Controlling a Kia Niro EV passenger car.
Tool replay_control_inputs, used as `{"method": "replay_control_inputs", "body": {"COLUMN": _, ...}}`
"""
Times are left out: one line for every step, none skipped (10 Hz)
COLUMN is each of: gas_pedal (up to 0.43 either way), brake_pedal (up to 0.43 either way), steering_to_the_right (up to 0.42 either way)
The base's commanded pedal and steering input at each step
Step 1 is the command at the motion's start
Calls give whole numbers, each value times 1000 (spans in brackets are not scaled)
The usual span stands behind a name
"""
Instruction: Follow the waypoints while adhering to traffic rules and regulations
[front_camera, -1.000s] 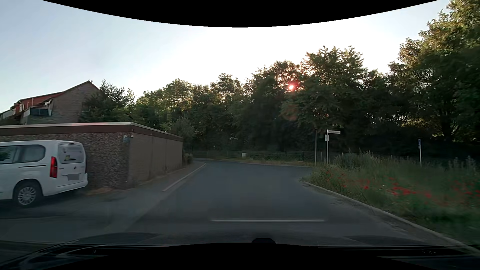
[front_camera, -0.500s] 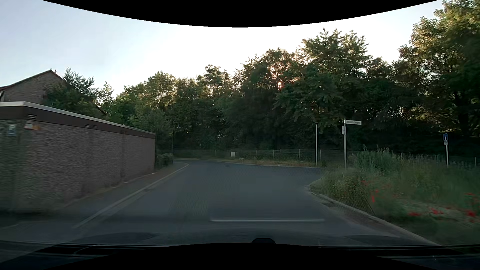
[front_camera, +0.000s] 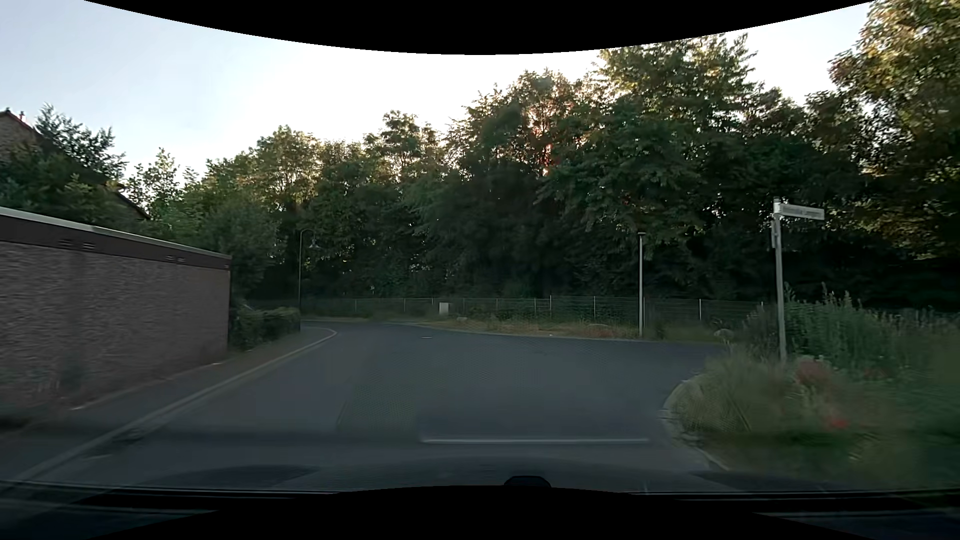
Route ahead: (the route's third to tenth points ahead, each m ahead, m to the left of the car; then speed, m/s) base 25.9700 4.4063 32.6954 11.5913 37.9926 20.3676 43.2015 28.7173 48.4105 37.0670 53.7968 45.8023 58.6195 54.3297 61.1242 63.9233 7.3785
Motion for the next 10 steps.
{"method": "replay_control_inputs", "body": {"gas_pedal": 87, "brake_pedal": 0, "steering_to_the_right": 10}}
{"method": "replay_control_inputs", "body": {"gas_pedal": 87, "brake_pedal": 0, "steering_to_the_right": 1}}
{"method": "replay_control_inputs", "body": {"gas_pedal": 87, "brake_pedal": 0, "steering_to_the_right": -4}}
{"method": "replay_control_inputs", "body": {"gas_pedal": 98, "brake_pedal": 0, "steering_to_the_right": -13}}
{"method": "replay_control_inputs", "body": {"gas_pedal": 110, "brake_pedal": 0, "steering_to_the_right": -24}}
{"method": "replay_control_inputs", "body": {"gas_pedal": 118, "brake_pedal": 0, "steering_to_the_right": -37}}
{"method": "replay_control_inputs", "body": {"gas_pedal": 118, "brake_pedal": 0, "steering_to_the_right": -50}}
{"method": "replay_control_inputs", "body": {"gas_pedal": 118, "brake_pedal": 0, "steering_to_the_right": -60}}
{"method": "replay_control_inputs", "body": {"gas_pedal": 118, "brake_pedal": 0, "steering_to_the_right": -68}}
{"method": "replay_control_inputs", "body": {"gas_pedal": 118, "brake_pedal": 0, "steering_to_the_right": -76}}
